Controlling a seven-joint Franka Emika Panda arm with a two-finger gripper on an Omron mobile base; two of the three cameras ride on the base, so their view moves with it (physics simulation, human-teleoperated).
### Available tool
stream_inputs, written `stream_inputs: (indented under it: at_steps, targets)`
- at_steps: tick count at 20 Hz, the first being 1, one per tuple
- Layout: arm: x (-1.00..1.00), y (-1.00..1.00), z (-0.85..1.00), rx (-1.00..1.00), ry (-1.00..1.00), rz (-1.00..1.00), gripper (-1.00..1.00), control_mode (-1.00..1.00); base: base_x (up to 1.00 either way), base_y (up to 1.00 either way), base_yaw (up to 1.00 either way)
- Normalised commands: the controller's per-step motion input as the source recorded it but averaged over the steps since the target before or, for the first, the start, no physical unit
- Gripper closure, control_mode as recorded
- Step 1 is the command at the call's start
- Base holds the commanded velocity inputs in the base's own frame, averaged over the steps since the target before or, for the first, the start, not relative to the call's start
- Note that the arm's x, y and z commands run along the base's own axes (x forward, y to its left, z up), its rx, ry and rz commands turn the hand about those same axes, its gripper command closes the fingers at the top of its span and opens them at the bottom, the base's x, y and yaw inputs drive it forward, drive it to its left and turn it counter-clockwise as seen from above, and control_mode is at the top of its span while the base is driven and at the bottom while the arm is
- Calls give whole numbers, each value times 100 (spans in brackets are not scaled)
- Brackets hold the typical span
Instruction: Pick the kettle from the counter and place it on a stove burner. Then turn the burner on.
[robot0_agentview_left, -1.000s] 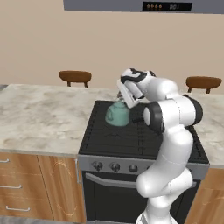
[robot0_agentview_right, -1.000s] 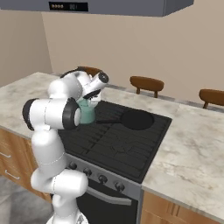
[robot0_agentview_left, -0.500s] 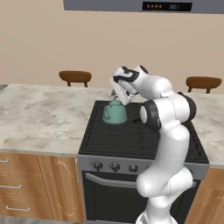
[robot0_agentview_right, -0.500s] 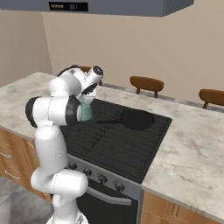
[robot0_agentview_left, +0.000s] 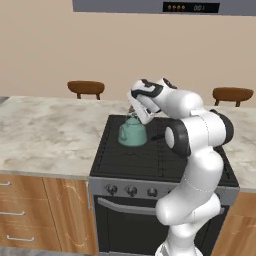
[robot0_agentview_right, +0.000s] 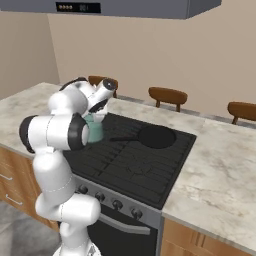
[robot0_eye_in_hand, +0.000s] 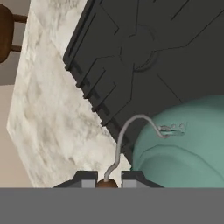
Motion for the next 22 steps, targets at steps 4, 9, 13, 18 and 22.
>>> stream_inputs:
  at_steps: [4,9,13,18,22]
  targets:
    - [0,5,0,0,-25,0,100,-100,0,0,0]
    - [0,5,0,0,-21,0,100,-100,0,0,0]
    - [0,0,0,0,-1,0,100,-100,0,0,0]
    - [0,0,-7,0,0,0,100,-100,0,0,0]
    - [0,1,-12,0,0,0,100,-100,0,0,0]
